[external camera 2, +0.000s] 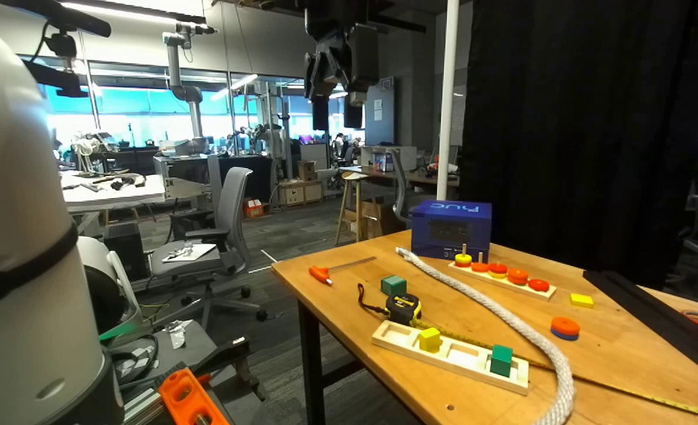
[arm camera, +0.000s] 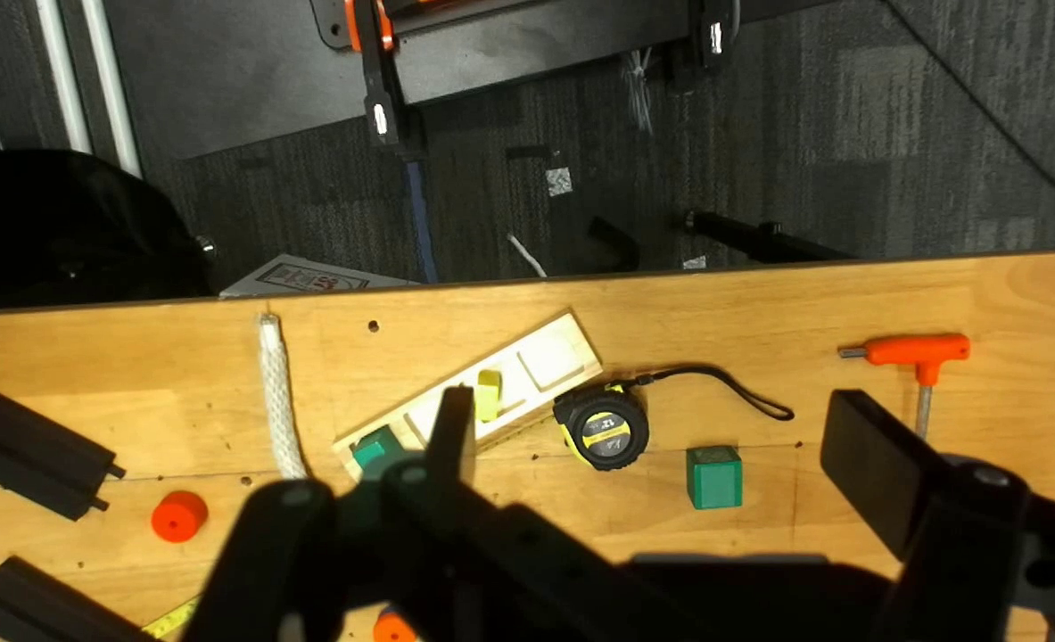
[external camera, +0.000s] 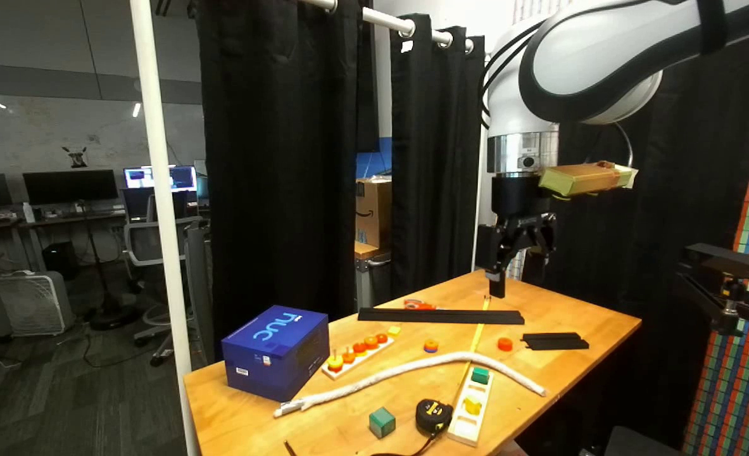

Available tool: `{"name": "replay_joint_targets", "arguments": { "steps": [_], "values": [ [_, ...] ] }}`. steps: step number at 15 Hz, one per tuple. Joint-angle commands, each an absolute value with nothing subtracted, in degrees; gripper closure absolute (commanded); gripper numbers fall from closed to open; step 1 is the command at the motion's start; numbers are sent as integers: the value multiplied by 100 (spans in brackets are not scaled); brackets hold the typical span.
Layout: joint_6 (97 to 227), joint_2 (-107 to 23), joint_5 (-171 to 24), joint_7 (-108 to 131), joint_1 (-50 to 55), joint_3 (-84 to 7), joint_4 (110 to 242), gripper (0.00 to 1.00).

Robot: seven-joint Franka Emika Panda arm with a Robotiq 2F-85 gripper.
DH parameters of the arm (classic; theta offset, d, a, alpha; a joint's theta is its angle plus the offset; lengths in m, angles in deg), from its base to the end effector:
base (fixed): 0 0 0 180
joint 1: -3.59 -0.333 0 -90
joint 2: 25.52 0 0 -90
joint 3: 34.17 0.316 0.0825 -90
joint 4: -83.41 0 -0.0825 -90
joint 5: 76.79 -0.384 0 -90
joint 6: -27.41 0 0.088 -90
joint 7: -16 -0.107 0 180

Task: Pick an orange ring on the object and put it on the table

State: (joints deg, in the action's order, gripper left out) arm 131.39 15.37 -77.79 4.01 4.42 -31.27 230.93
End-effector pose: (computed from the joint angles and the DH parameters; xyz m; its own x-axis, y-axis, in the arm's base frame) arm 0.3299 0.0143 0.4838 0.9809 -0.1901 -0.0423 -0.1891 -0.9816 0.0258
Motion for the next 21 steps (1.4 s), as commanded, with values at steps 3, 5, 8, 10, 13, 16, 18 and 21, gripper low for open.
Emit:
{"name": "replay_joint_targets", "arguments": {
  "steps": [3, 5, 8, 10, 13, 16, 18, 21],
  "values": [
    [13598, 1074, -7835, 559, 492, -3224, 23041, 0],
    [13962, 719, -7876, 687, 482, -3328, 22987, 0],
    [14507, 41, -7892, 778, 482, -3422, 22794, 0],
    [14878, -450, -7883, 869, 453, -3457, 22623, 0],
    [15222, -1248, -7836, 1403, 364, -3498, 22243, 0],
    [15195, -2015, -7886, 2169, 323, -3541, 21748, 0],
    [15043, -2474, -7945, 2865, 346, -3568, 21406, 0],
    [14822, -3045, -7882, 3917, 482, -3592, 20961, 0]
  ]
}}
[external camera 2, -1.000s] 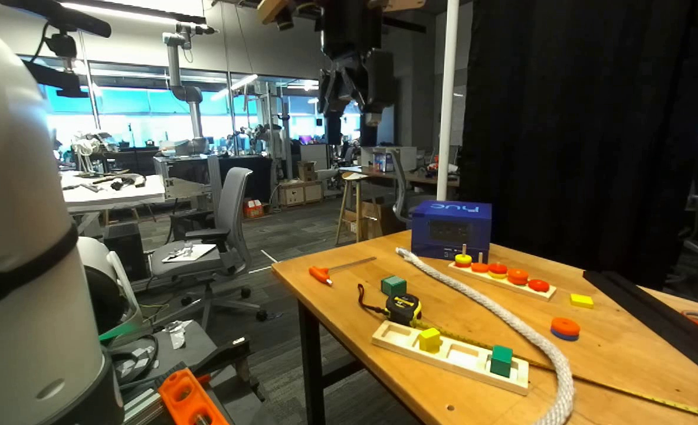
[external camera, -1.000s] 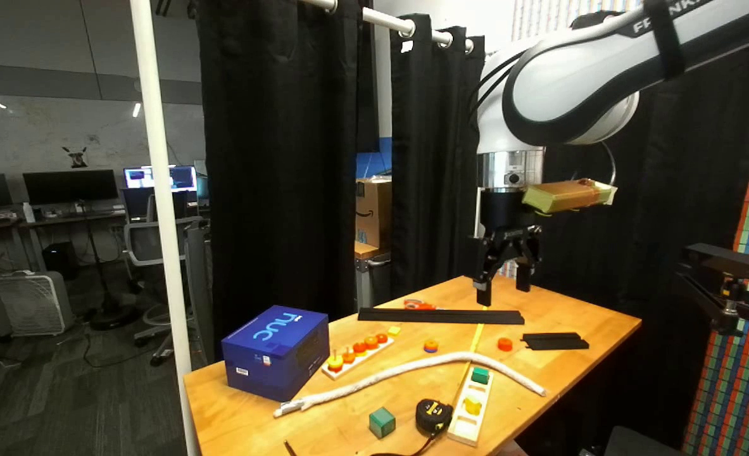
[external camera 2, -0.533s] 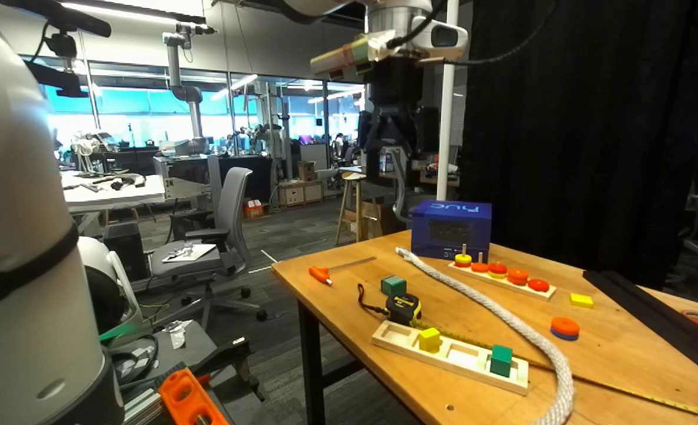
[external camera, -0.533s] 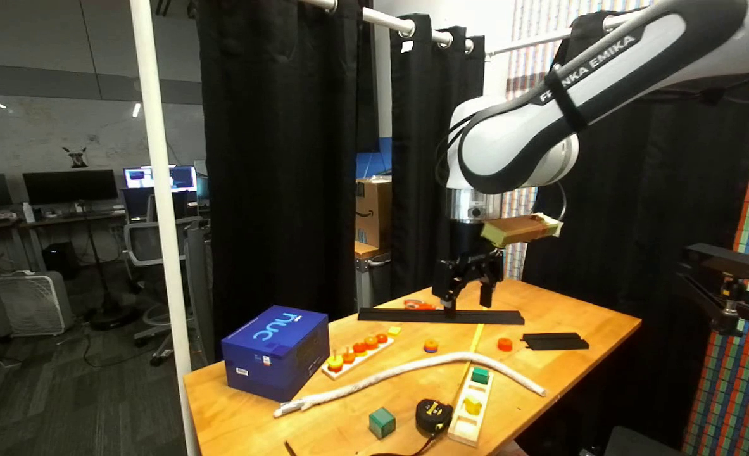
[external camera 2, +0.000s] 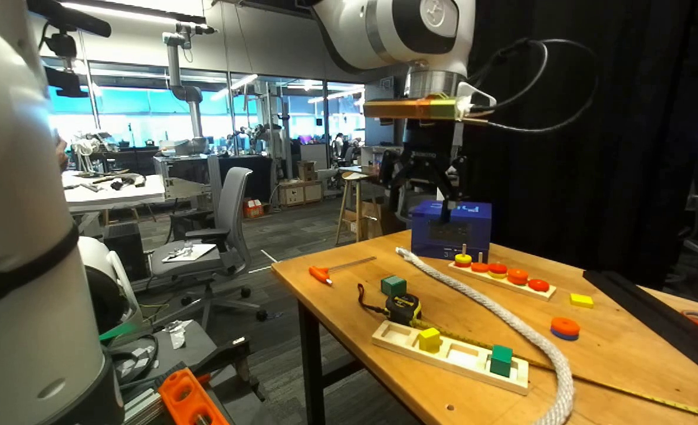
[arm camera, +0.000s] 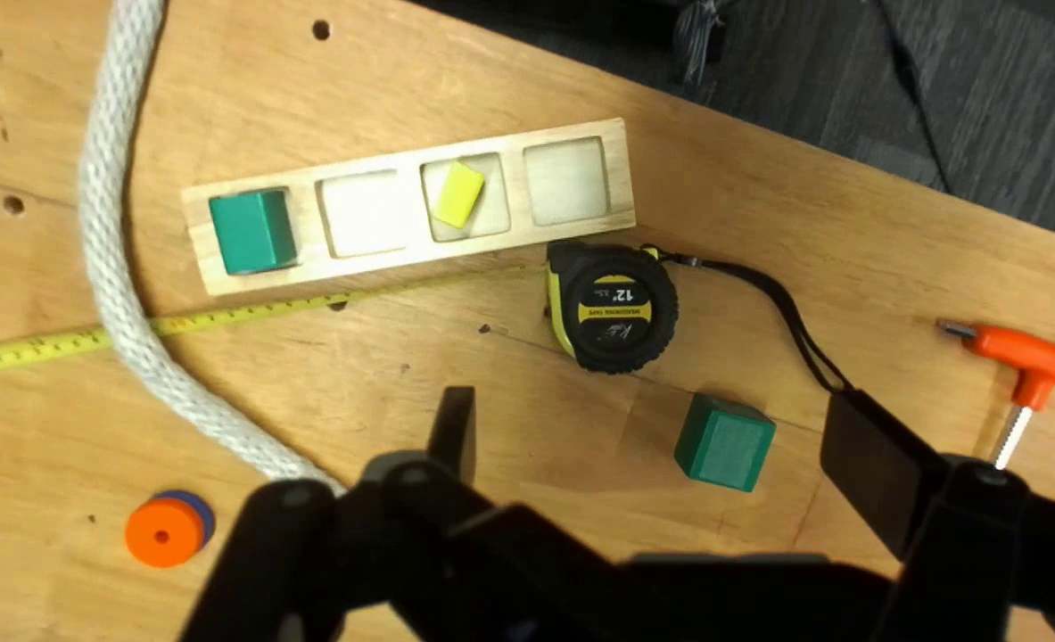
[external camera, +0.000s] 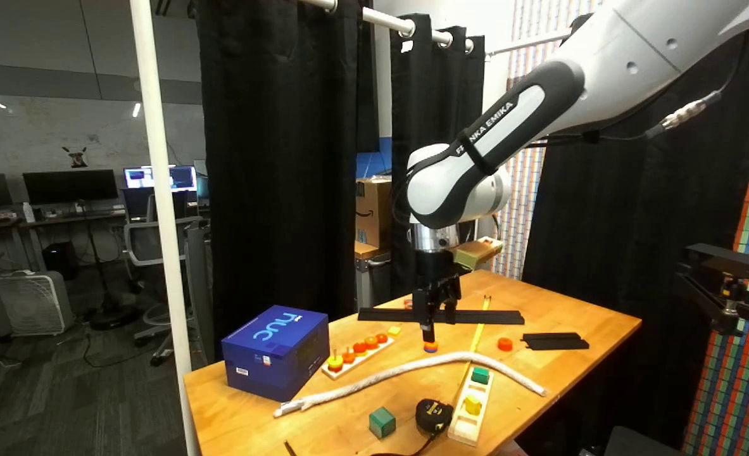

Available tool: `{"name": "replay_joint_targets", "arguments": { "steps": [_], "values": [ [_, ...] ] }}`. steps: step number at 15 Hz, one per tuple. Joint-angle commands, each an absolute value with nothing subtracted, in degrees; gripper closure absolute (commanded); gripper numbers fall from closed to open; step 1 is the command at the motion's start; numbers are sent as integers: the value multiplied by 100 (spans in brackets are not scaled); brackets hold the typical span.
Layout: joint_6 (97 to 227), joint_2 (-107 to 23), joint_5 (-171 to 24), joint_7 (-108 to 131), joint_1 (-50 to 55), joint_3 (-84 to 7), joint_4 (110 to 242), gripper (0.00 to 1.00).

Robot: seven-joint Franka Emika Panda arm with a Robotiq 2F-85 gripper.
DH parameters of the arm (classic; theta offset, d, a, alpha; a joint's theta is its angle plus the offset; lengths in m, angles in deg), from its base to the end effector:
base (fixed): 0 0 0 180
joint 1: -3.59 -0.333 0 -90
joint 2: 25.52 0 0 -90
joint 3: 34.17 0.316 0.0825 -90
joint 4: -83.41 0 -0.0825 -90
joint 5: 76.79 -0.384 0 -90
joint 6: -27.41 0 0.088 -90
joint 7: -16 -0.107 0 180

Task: Pick an orange ring on the object and put it on the table

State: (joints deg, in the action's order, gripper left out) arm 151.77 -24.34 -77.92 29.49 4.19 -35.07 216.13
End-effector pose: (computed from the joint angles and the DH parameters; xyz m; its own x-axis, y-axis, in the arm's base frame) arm 0.4919 -0.0121 0.3406 0.9733 0.1970 -0.1181 0.1931 -0.9802 -0.0438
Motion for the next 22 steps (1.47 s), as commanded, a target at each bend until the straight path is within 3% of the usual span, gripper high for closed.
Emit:
{"name": "replay_joint_targets", "arguments": {
  "steps": [1, 9, 22],
  "values": [
    [14711, -3194, -7866, 4265, 534, -3592, 20817, 0],
    [13719, -3819, -7383, 6510, 751, -3446, 19830, 0],
    [14589, -4586, -7523, 10526, 1014, -3302, 19343, 0]
  ]
}}
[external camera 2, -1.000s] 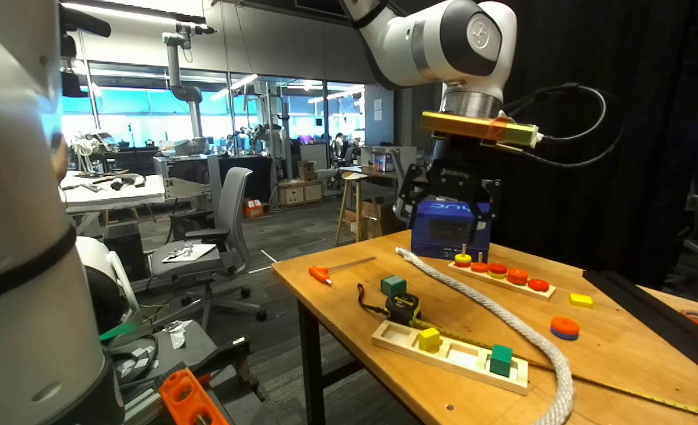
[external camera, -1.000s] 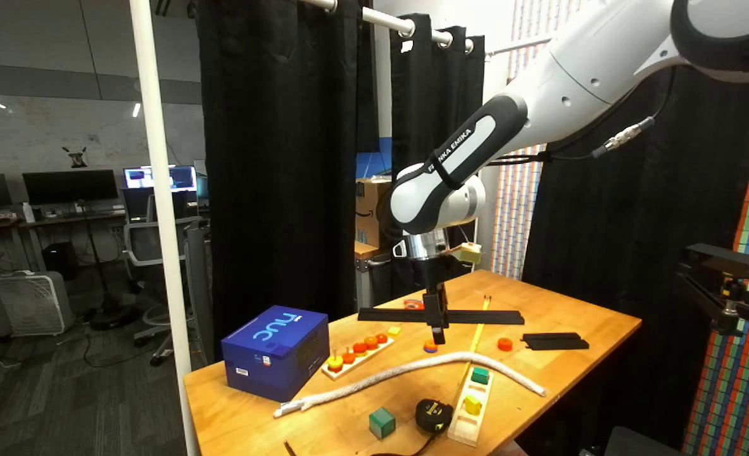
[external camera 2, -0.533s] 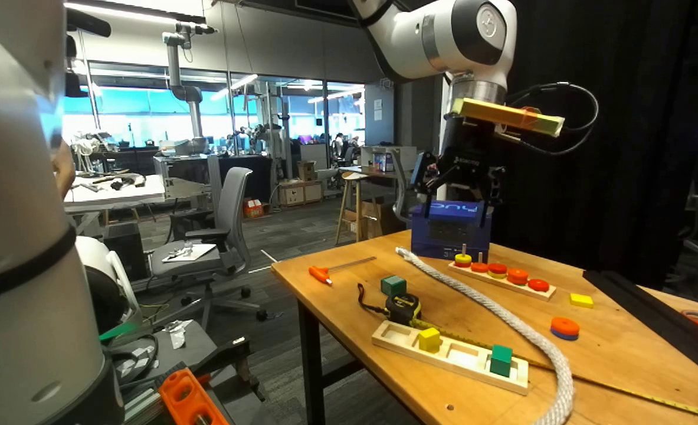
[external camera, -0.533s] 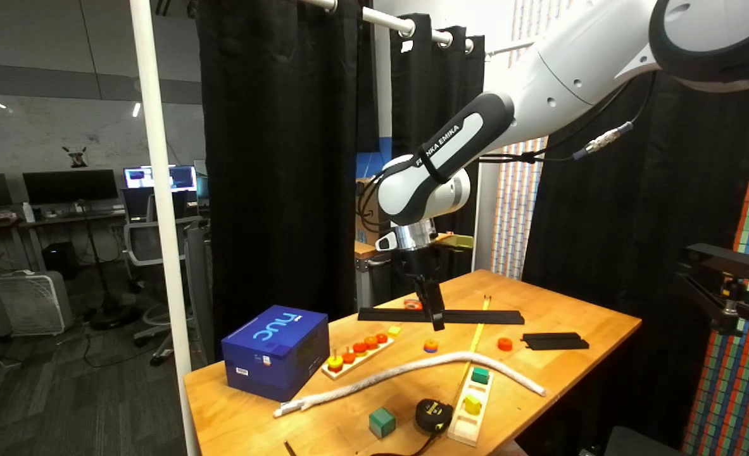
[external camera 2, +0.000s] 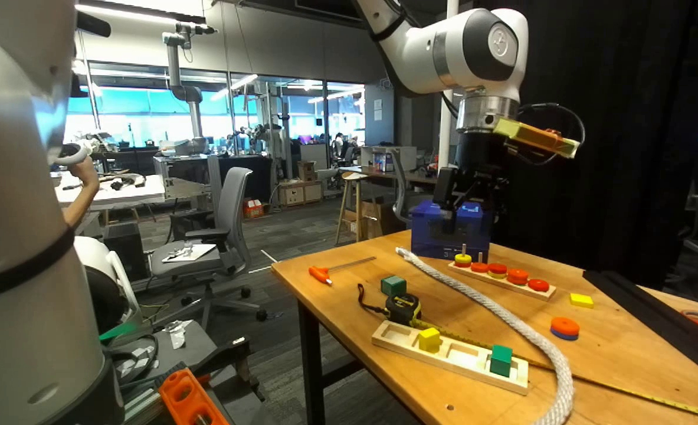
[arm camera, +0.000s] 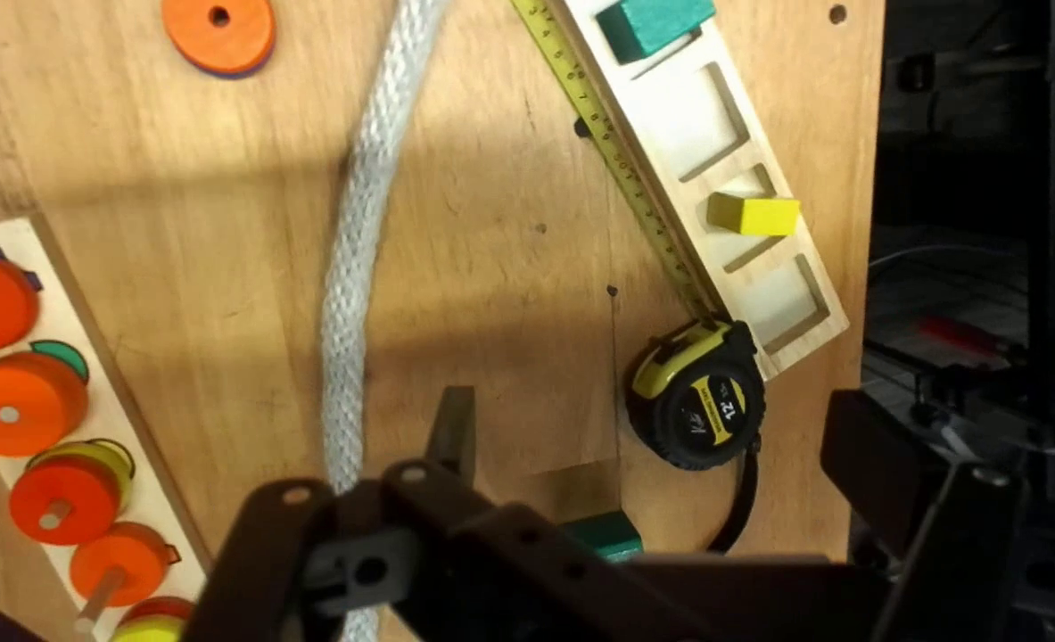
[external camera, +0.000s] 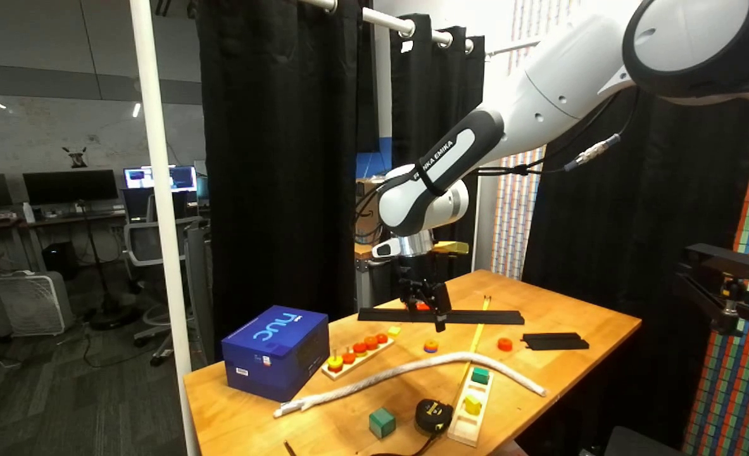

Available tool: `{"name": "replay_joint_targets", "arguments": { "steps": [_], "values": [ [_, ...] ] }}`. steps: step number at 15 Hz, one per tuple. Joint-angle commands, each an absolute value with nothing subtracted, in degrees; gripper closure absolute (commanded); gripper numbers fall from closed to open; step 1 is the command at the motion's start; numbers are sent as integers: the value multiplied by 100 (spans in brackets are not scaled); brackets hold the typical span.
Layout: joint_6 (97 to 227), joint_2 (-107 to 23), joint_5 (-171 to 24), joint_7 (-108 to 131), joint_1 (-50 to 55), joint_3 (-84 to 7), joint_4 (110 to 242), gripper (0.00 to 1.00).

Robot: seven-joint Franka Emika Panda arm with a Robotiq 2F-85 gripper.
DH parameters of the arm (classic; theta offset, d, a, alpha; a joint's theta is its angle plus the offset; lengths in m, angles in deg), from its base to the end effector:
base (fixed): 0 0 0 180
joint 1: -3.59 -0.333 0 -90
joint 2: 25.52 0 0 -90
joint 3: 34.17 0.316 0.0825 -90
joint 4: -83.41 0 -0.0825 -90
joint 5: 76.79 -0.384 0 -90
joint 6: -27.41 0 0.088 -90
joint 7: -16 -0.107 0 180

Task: Pick an orange ring on the object and put it on the table

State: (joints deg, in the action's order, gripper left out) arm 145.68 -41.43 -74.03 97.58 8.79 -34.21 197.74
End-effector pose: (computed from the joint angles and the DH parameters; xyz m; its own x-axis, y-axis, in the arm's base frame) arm 0.5737 -0.0551 0.3063 0.2025 0.9770 -0.0670 0.9566 -0.2120 -0.2002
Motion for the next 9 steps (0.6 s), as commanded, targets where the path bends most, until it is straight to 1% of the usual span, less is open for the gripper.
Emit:
{"name": "replay_joint_targets", "arguments": {
  "steps": [1, 5, 9],
  "values": [
    [14611, -4734, -7537, 10695, 1024, -3285, 19237, 0],
    [14631, -5215, -7643, 11149, 1043, -3160, 18843, 0],
    [15236, -5346, -7726, 11170, 1024, -2995, 18731, 0]
  ]
}}
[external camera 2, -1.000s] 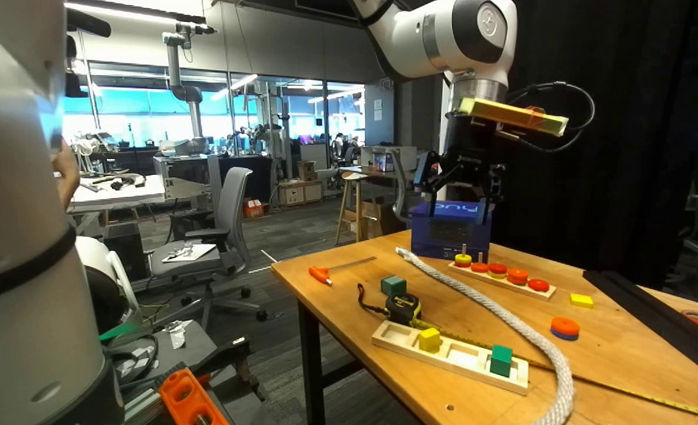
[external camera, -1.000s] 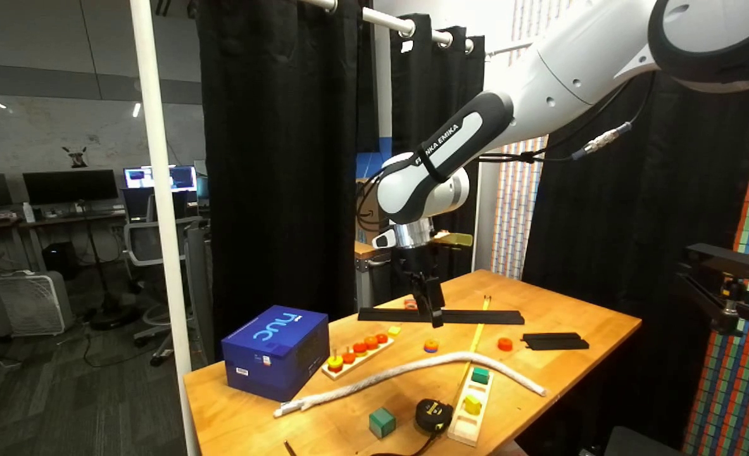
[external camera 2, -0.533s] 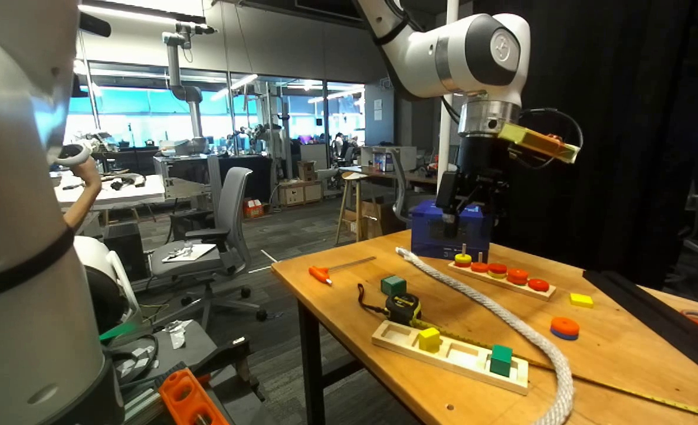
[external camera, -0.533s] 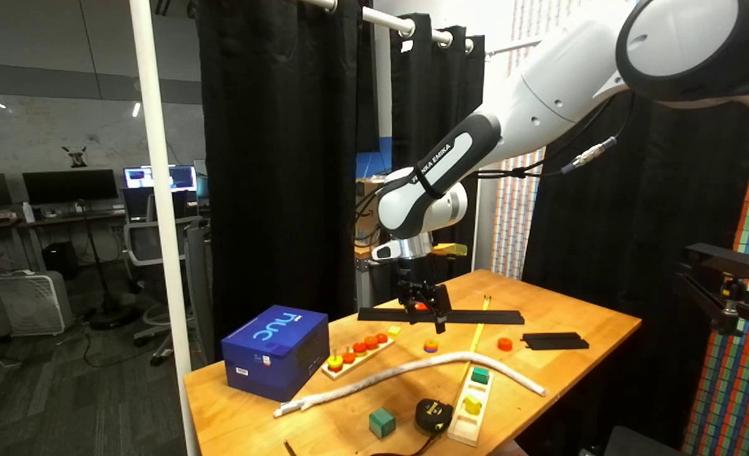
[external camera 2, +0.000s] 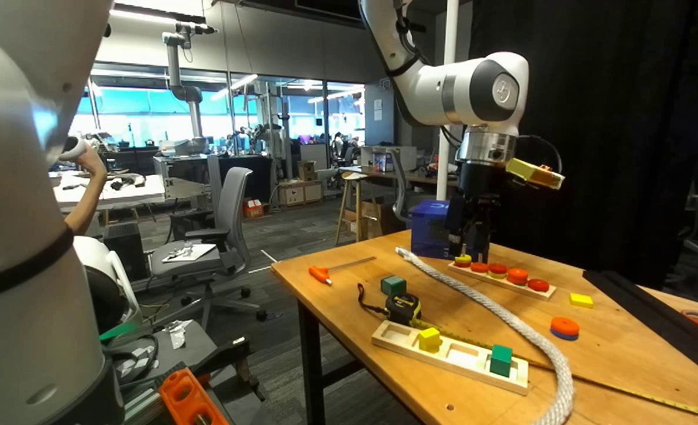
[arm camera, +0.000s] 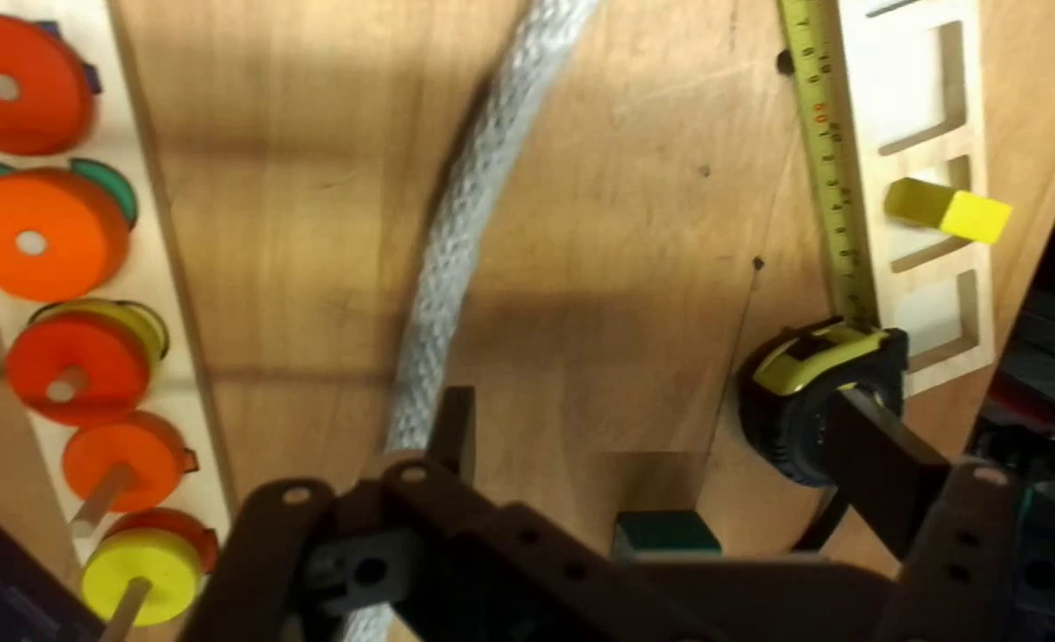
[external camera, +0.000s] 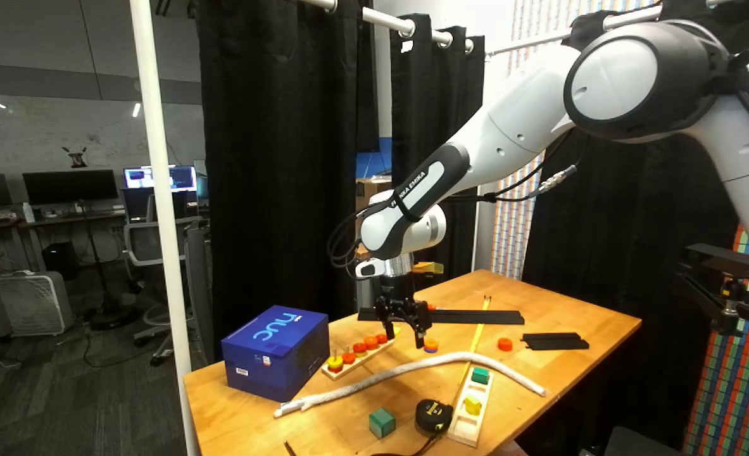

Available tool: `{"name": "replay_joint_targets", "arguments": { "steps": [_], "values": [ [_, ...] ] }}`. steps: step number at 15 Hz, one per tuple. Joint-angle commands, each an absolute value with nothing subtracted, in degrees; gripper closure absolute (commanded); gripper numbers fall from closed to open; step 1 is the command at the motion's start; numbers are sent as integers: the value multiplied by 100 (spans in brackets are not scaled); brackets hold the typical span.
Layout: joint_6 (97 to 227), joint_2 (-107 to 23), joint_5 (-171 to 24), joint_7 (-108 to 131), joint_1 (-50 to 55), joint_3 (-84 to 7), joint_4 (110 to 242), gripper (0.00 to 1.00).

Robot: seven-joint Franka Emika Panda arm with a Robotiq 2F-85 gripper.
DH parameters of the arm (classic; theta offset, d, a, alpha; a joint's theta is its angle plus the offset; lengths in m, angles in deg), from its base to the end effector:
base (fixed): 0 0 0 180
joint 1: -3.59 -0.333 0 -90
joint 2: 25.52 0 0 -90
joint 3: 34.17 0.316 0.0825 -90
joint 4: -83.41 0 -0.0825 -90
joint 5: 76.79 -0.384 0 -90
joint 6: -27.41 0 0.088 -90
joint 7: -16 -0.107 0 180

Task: Pick an orange ring on the object and put it on the table

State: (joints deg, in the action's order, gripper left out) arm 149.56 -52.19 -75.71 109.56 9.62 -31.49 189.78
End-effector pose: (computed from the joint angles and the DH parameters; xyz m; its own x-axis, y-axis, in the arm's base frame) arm 0.6176 -0.0384 0.2551 -0.0104 0.9998 0.0189 0.9822 0.0138 -0.1875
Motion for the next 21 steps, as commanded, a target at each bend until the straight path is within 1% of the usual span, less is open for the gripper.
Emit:
{"name": "replay_joint_targets", "arguments": {
  "steps": [1, 8, 21],
  "values": [
    [15266, -5421, -7759, 11159, 1028, -2961, 18628, 0],
    [15363, -5736, -7648, 11575, 1085, -2927, 18070, 0],
    [14799, -7383, -7647, 12048, 1314, -2926, 16026, 0]
  ]
}}
